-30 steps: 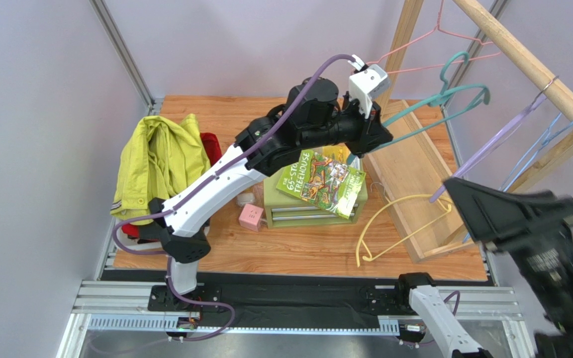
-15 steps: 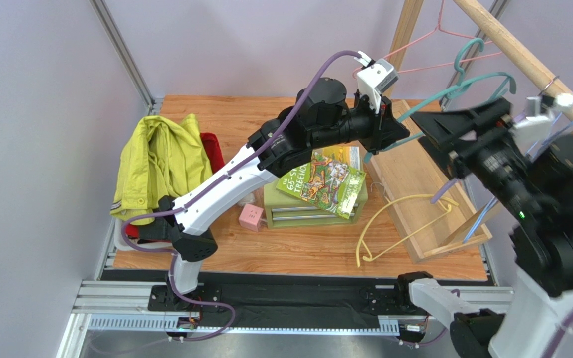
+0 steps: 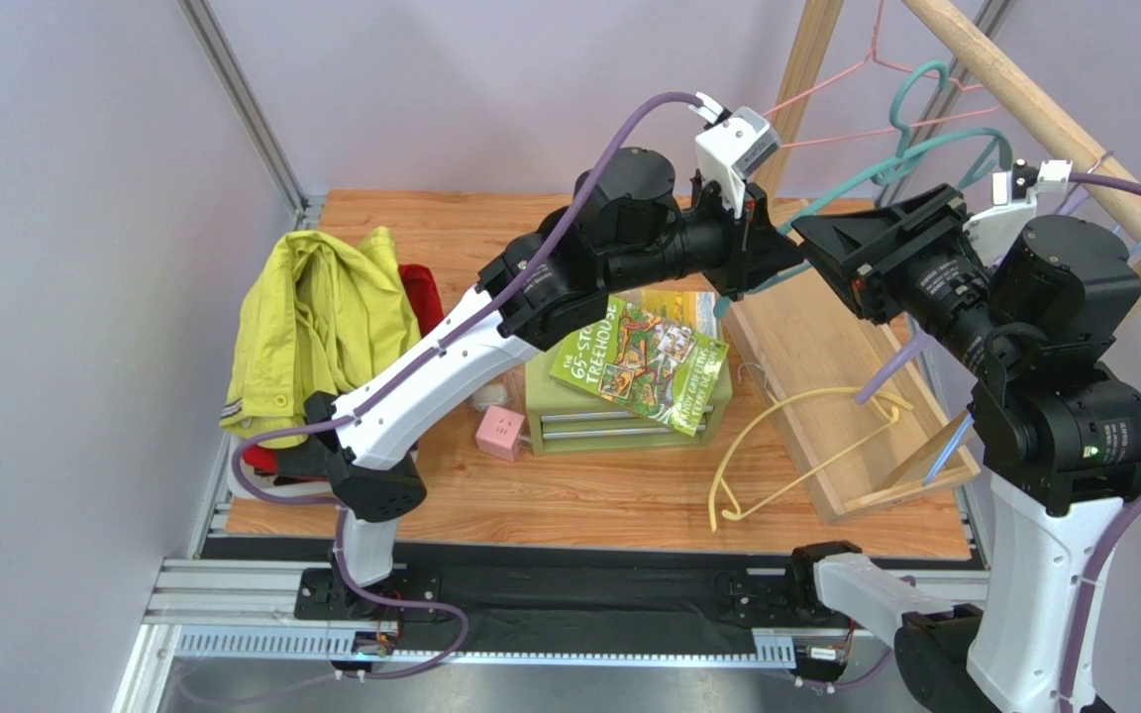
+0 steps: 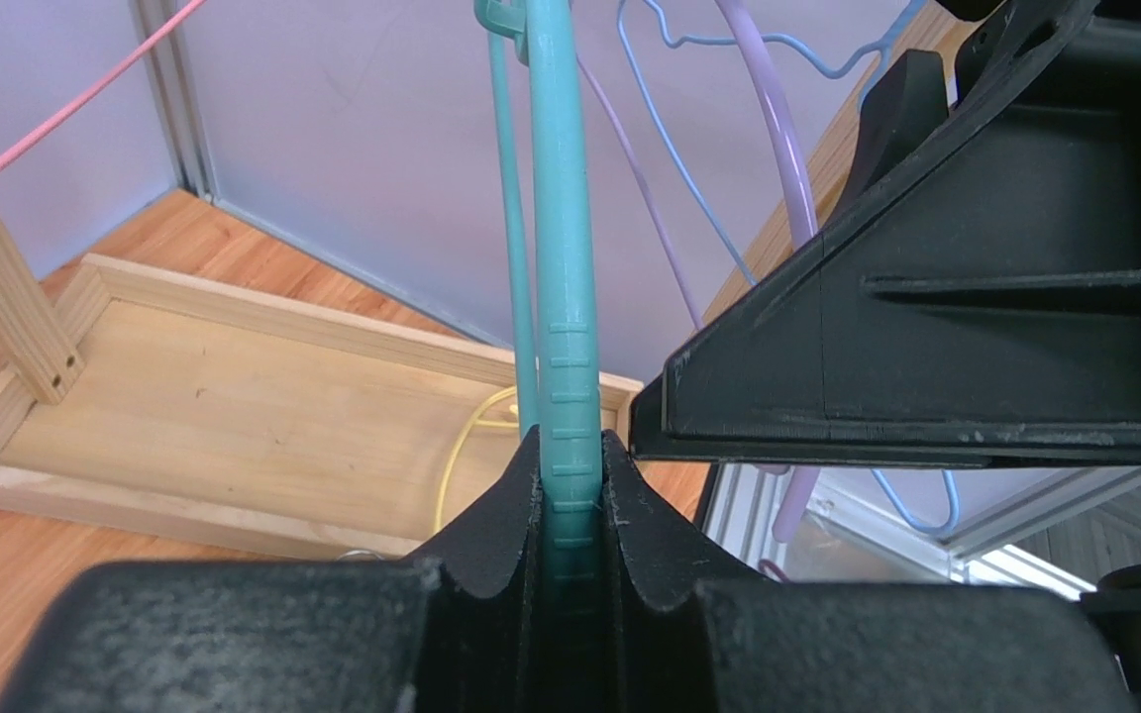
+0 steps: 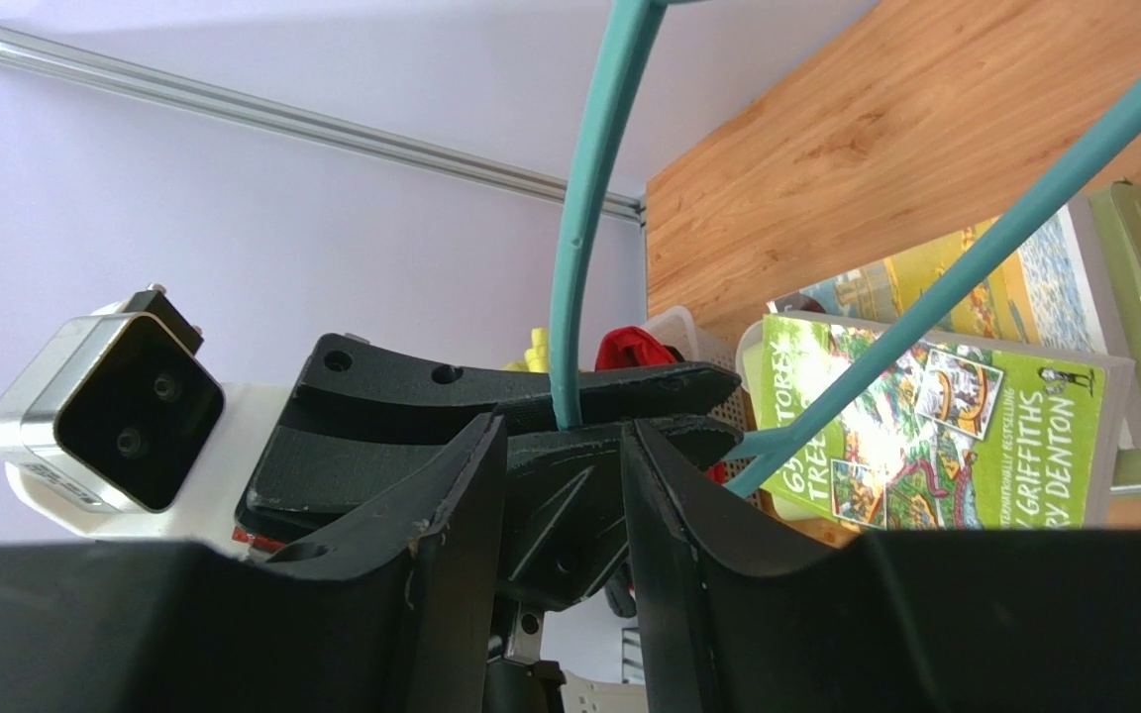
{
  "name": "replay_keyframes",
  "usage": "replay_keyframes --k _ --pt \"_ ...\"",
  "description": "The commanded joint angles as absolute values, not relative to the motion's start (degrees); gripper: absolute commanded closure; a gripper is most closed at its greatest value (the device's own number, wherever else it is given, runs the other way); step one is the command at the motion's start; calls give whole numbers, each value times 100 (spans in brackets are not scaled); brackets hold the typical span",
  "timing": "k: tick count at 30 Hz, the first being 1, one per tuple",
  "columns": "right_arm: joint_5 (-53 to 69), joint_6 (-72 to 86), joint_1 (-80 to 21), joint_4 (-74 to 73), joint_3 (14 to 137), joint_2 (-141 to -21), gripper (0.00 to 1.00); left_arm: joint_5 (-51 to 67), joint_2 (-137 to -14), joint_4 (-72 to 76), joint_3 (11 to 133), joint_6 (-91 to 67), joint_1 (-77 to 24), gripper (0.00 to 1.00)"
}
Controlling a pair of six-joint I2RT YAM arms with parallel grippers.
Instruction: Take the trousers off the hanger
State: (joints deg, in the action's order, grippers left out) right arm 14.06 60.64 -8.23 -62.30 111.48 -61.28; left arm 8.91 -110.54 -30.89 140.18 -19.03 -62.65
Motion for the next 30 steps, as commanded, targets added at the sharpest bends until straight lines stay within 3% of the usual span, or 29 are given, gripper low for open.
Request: replay_keyframes --k 1,7,12,13,14,15,17,18,21,23,24,26,30 --pt "1380 6073 -835 -5669 11127 -6196 62 1186 -10758 -2918 14115 -1863 -6354 100" --pt "1319 5986 -835 -5572 10899 -6196 62 1257 -10758 -2971 14133 -1793 -6354 100" --pt "1459 6160 -835 -5388 10828 -6223 79 1274 -10854 -2962 14185 -1811 -6354 100" --pt "1468 6187 -835 -5353 10767 -6214 85 1283 -10881 -2997 14290 -1811 -6354 100" --pt "1450 6240 -835 -5326 10758 -6214 100 1283 -10916 -3023 14335 -1819 -6354 100" --pt "1398 6310 -835 -5344 10775 -6231 100 1257 -10942 -3050 14370 -1811 -6346 100" --pt "1249 6354 -835 -5405 10924 -6293 100 1178 -10916 -3181 14370 -1767 -6354 90" --pt "1170 6372 -835 -5484 11012 -6415 100 1056 -10846 -3251 14353 -1732 -6354 74" --pt "757 6547 -835 -5879 11504 -6731 100 791 -10470 -3393 13916 -1600 -6337 54" --pt "398 6758 -835 -6011 11706 -6855 100 721 -10223 -3349 13677 -1617 -6311 49" --pt "248 6811 -835 -6047 11768 -6916 100 677 -9995 -3357 13580 -1661 -6302 36" --pt "-208 7065 -826 -6143 11839 -7066 100 598 -9783 -3506 13412 -1679 -6284 31" --pt "-834 7488 -826 -6047 11882 -7224 100 413 -9274 -3936 13377 -1600 -6293 31"
